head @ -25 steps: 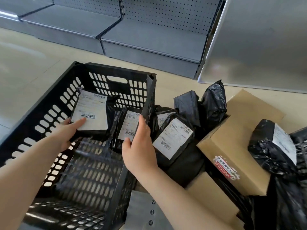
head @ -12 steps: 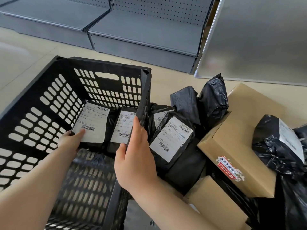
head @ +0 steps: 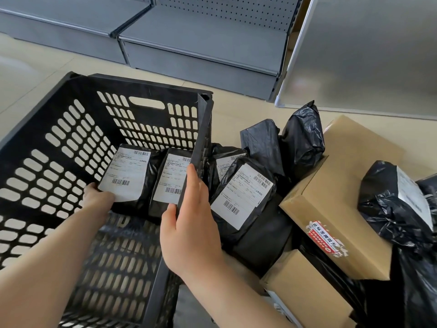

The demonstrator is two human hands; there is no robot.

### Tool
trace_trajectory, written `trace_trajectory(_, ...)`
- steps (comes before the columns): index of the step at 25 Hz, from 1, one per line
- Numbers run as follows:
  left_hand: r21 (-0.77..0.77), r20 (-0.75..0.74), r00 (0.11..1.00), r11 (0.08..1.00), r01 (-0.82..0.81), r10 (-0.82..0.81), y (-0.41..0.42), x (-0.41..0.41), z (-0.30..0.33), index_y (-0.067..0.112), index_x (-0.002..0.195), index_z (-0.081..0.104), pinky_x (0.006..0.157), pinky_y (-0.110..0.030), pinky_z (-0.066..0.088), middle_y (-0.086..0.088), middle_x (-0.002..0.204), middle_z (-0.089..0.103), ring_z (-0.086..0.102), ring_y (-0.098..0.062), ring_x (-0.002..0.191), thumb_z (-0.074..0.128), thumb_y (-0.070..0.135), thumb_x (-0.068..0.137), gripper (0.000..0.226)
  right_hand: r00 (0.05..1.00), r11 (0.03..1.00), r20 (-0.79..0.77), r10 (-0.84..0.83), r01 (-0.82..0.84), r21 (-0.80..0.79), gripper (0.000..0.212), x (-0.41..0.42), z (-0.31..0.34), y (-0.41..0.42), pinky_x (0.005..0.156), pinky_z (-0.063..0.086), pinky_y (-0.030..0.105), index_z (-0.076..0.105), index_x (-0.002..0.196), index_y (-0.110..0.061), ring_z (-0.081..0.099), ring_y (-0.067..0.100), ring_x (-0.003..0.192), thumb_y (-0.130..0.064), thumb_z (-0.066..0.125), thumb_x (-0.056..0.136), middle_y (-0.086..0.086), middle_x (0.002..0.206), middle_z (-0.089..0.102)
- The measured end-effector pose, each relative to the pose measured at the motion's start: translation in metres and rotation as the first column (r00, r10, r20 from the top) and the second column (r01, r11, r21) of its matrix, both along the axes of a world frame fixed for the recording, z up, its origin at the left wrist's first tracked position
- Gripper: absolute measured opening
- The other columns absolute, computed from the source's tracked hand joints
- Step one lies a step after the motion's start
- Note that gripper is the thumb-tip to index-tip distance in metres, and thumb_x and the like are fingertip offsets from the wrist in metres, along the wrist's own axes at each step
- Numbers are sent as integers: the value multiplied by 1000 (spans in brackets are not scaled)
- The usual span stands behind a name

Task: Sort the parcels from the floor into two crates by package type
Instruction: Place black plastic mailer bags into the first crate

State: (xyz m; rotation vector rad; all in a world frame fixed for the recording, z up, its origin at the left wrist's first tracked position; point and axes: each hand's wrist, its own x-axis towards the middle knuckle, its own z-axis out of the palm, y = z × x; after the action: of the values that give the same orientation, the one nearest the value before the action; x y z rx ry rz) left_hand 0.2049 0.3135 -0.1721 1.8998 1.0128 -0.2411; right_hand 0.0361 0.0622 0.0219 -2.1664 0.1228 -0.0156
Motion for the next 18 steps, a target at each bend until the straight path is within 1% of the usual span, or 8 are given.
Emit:
trace_trajectory(3, 165, -123, 988, 983, -78, 99, -12, -19, 25, 14, 148, 25, 102, -58, 44, -22, 146, 38, 44, -43, 130, 68, 34, 79, 84, 1000, 1000, -24, 11, -11, -18, 69, 0, 1, 0, 96, 48, 30, -5, 159, -31, 40, 16, 136, -26, 37, 104, -7, 159, 18)
trace_trajectory(6, 78, -133, 965, 973, -218, 227, 7, -19, -4, 22, 142, 25, 87, -54, 54, -15, 141, 45, 53, -35, 122, 68, 54, 53, 104, 999, 1000, -37, 0, 0, 0, 69, 0, 2, 2, 98, 50, 33, -6, 159, -32, 39, 16, 138, -26, 36, 105, -7, 161, 15)
trace_trajectory(7, 3, -112, 959, 965, -264, 262, 4, -21, 1, 21, 137, 28, 76, -47, 58, -13, 133, 50, 59, -30, 112, 68, 50, 53, 98, 999, 1000, -37, -2, 2, 9, 68, -1, 3, 1, 98, 50, 33, -6, 159, -33, 39, 15, 138, -26, 36, 105, -8, 161, 15)
trace_trajectory(9, -105, -82, 961, 957, -271, 263, -15, -29, 19, 9, 129, 36, 53, -32, 57, -12, 107, 56, 61, -23, 82, 65, 29, 77, 63, 999, 1000, -39, -5, 6, 27, 68, -1, 2, 1, 99, 49, 31, -6, 158, -34, 37, 14, 139, -26, 36, 105, -8, 162, 14)
trace_trajectory(12, -119, -104, 981, 977, -175, 163, -31, -31, 21, -2, 125, 52, 31, -21, 47, -14, 81, 54, 58, -22, 58, 46, 4, 92, 35, 998, 999, -58, 1, 2, 46, 68, -2, 4, -1, 100, 47, 30, -7, 158, -34, 37, 14, 139, -25, 35, 106, -7, 163, 11)
trace_trajectory(14, -91, -74, 993, 991, -98, 91, -38, -32, 26, -2, 103, 58, 29, -13, 37, -14, 72, 49, 53, -22, 46, 43, -3, 90, 19, 998, 999, -63, 2, 0, 39, 68, -2, 5, 0, 99, 48, 32, -7, 158, -34, 40, 16, 136, -25, 35, 105, -7, 162, 12)
trace_trajectory(15, -83, -68, 996, 995, -55, 49, -40, -32, 25, -1, 94, 57, 33, -16, 38, -14, 73, 48, 51, -23, 49, 43, -3, 88, 15, 998, 999, -61, -3, 5, 37, 68, -2, 5, -1, 98, 49, 34, -6, 158, -33, 42, 17, 135, -26, 36, 105, -6, 161, 13)
trace_trajectory(18, -124, -26, 999, 992, 32, -36, -46, -36, 31, 2, 104, 61, 54, -26, 42, -14, 85, 53, 50, -22, 64, 48, 2, 86, 23, 998, 997, -56, -20, 24, 73, 68, -2, 5, -2, 98, 49, 34, -2, 158, -35, 42, 16, 135, -26, 39, 104, -7, 160, 16)
